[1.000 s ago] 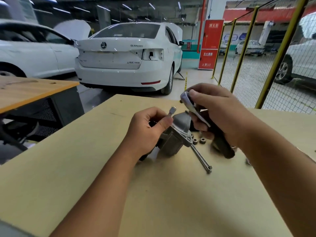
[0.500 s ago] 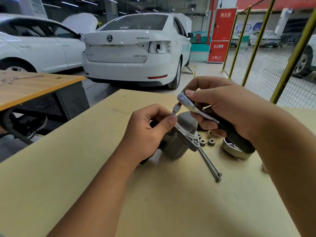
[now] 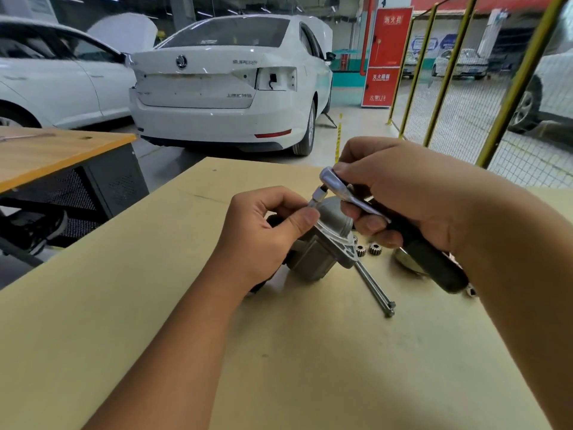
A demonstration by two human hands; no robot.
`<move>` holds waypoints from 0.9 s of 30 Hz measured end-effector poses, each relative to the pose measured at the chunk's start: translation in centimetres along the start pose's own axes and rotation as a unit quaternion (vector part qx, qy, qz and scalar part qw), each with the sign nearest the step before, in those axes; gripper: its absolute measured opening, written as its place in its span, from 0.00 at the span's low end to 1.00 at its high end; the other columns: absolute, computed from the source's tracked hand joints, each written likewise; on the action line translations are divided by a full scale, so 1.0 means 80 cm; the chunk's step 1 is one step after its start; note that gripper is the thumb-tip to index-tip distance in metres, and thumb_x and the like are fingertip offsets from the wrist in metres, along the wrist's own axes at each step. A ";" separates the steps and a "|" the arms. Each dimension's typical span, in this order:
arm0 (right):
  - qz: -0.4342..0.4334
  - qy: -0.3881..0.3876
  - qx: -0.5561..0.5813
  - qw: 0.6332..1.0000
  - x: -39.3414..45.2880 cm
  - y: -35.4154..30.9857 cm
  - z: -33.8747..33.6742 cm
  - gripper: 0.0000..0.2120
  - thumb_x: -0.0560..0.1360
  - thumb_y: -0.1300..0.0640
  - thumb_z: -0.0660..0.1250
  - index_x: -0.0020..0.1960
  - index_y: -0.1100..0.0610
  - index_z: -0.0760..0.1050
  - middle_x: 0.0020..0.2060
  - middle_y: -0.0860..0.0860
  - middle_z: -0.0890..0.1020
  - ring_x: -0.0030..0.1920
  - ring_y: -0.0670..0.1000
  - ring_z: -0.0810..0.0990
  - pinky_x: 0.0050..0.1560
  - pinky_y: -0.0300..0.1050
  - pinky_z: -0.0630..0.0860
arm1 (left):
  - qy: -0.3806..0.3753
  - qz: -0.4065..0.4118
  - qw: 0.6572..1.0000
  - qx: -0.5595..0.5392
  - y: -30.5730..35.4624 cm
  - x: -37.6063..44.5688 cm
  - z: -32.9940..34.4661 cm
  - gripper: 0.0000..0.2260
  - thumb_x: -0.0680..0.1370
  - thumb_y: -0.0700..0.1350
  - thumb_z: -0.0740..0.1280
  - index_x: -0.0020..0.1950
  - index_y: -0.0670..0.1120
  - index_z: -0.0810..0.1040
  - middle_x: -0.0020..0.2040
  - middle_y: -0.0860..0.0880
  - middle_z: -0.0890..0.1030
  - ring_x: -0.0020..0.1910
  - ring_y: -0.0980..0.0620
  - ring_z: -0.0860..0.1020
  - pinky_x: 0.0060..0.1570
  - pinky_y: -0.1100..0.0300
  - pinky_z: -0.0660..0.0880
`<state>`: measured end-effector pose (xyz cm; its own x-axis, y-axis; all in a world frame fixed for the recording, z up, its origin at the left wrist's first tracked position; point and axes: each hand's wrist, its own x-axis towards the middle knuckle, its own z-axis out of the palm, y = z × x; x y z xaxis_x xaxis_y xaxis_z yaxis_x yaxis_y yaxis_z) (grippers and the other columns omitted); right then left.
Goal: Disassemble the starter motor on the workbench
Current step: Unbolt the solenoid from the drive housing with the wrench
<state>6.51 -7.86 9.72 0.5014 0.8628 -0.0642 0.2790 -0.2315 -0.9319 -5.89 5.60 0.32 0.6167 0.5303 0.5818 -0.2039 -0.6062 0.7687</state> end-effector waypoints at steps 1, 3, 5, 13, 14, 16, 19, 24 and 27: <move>0.011 0.000 0.015 1.000 -0.002 -0.003 0.002 0.07 0.84 0.57 0.61 0.48 0.56 0.73 0.30 0.57 0.74 0.22 0.51 0.67 0.21 0.38 0.64 | -0.006 -0.002 1.000 -0.003 0.000 0.000 0.000 0.03 0.78 0.40 0.75 0.45 0.47 0.86 0.39 0.47 0.85 0.37 0.56 0.81 0.39 0.67 0.78; 0.032 -0.007 0.032 0.999 -0.004 -0.010 0.003 0.07 0.84 0.58 0.60 0.47 0.56 0.73 0.30 0.57 0.73 0.22 0.51 0.67 0.21 0.38 0.64 | -0.012 -0.004 1.000 -0.006 0.003 0.001 0.000 0.04 0.77 0.40 0.75 0.45 0.49 0.85 0.40 0.49 0.84 0.37 0.60 0.80 0.39 0.70 0.76; 0.075 -0.018 0.056 0.995 -0.004 -0.019 0.002 0.08 0.84 0.58 0.60 0.47 0.57 0.73 0.29 0.56 0.74 0.23 0.49 0.68 0.20 0.38 0.64 | -0.012 -0.006 1.000 -0.010 0.004 0.000 0.001 0.04 0.77 0.40 0.76 0.45 0.49 0.86 0.40 0.50 0.85 0.37 0.61 0.80 0.38 0.72 0.75; 0.167 -0.078 0.148 0.972 0.002 -0.032 0.019 0.19 0.84 0.59 0.54 0.35 0.58 0.69 0.25 0.53 0.69 0.20 0.45 0.65 0.17 0.33 0.63 | -0.007 0.001 1.000 -0.023 -0.003 0.003 -0.001 0.09 0.77 0.41 0.76 0.42 0.55 0.84 0.37 0.53 0.85 0.36 0.54 0.82 0.34 0.66 0.77; 0.164 -0.054 0.083 0.981 0.004 -0.033 0.021 0.19 0.84 0.58 0.54 0.35 0.57 0.68 0.26 0.53 0.69 0.21 0.45 0.65 0.16 0.33 0.62 | -0.003 0.002 1.000 -0.020 -0.006 0.004 -0.002 0.09 0.77 0.42 0.77 0.42 0.56 0.84 0.38 0.53 0.85 0.37 0.53 0.82 0.35 0.64 0.78; 0.140 0.019 -0.096 0.985 0.008 -0.034 0.031 0.19 0.85 0.53 0.57 0.36 0.56 0.69 0.27 0.53 0.70 0.22 0.47 0.66 0.15 0.36 0.62 | -0.014 -0.006 1.000 -0.025 -0.011 0.004 -0.006 0.06 0.76 0.45 0.78 0.44 0.56 0.85 0.40 0.54 0.85 0.40 0.53 0.83 0.38 0.61 0.81; 0.147 0.074 -0.138 0.977 0.007 -0.026 0.049 0.25 0.80 0.36 0.60 0.40 0.57 0.74 0.25 0.52 0.72 0.21 0.48 0.66 0.19 0.37 0.63 | -0.091 -0.066 0.989 0.095 -0.026 0.004 -0.012 0.23 0.64 0.55 0.82 0.57 0.59 0.80 0.53 0.57 0.82 0.51 0.56 0.81 0.49 0.57 0.80; 0.055 0.129 -0.332 0.933 0.014 -0.019 0.063 0.26 0.79 0.35 0.61 0.49 0.59 0.75 0.34 0.55 0.79 0.26 0.53 0.75 0.22 0.40 0.70 | -0.089 -0.159 0.970 0.160 -0.039 0.005 -0.015 0.25 0.57 0.58 0.84 0.46 0.56 0.76 0.44 0.59 0.83 0.42 0.59 0.81 0.40 0.57 0.76; 0.019 0.130 -0.422 0.897 0.021 -0.016 0.056 0.24 0.79 0.33 0.60 0.47 0.55 0.73 0.39 0.55 0.80 0.32 0.54 0.80 0.24 0.41 0.71 | -0.089 -0.150 0.974 0.141 -0.042 0.006 -0.016 0.22 0.58 0.55 0.85 0.42 0.54 0.77 0.39 0.59 0.82 0.36 0.64 0.79 0.35 0.62 0.71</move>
<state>3.31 -4.08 9.24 0.6669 0.7386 0.0984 0.7236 -0.6105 -0.3220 -5.86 8.64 -1.63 0.7437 0.6129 0.2668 0.2081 -0.5915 0.7790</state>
